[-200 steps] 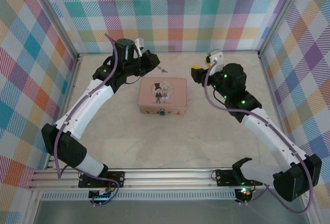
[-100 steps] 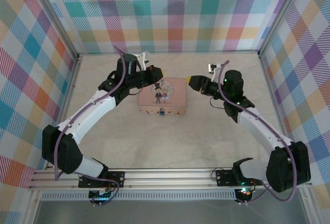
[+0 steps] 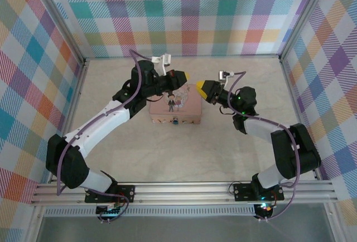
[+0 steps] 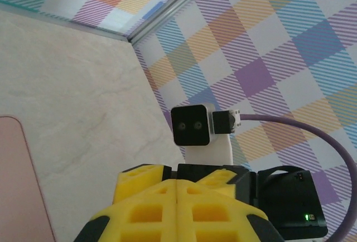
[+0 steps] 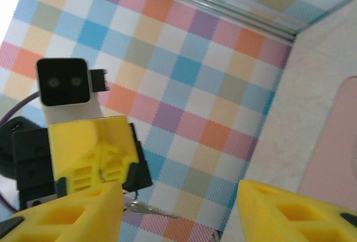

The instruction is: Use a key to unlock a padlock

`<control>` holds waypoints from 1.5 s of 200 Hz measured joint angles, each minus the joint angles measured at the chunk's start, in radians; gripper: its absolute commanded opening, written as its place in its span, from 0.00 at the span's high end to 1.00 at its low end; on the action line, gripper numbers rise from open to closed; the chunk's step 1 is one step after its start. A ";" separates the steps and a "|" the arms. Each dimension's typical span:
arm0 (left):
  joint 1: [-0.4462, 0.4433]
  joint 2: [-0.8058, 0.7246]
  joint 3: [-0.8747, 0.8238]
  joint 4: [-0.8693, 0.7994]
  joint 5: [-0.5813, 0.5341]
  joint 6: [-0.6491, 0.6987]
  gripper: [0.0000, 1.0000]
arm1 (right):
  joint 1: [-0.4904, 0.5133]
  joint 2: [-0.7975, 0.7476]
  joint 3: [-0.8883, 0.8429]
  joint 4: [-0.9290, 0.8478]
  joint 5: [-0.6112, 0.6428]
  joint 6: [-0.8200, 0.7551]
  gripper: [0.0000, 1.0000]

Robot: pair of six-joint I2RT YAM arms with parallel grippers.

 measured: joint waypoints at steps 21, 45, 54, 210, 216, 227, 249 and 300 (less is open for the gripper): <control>-0.010 0.003 0.000 0.013 0.003 -0.003 1.00 | 0.017 0.003 0.011 0.066 -0.002 0.028 0.45; -0.012 0.003 0.000 0.018 0.005 -0.004 1.00 | 0.032 0.020 0.036 0.121 -0.002 0.050 0.50; -0.012 0.003 -0.001 0.023 0.005 -0.005 1.00 | 0.039 0.029 0.042 0.138 -0.003 0.059 0.52; -0.012 0.003 -0.005 0.034 -0.002 -0.008 1.00 | 0.072 0.054 0.066 0.172 -0.031 0.089 0.71; -0.012 0.003 -0.005 0.034 -0.003 -0.008 1.00 | 0.072 0.054 0.068 0.172 -0.034 0.090 0.71; -0.012 0.003 -0.005 0.034 -0.005 -0.008 1.00 | 0.072 0.055 0.075 0.172 -0.036 0.090 0.73; -0.013 0.003 -0.005 0.034 -0.009 -0.007 1.00 | 0.076 0.059 0.079 0.172 -0.040 0.093 0.74; -0.013 0.003 -0.005 0.034 -0.024 -0.007 1.00 | 0.079 0.066 0.079 0.172 -0.046 0.093 0.74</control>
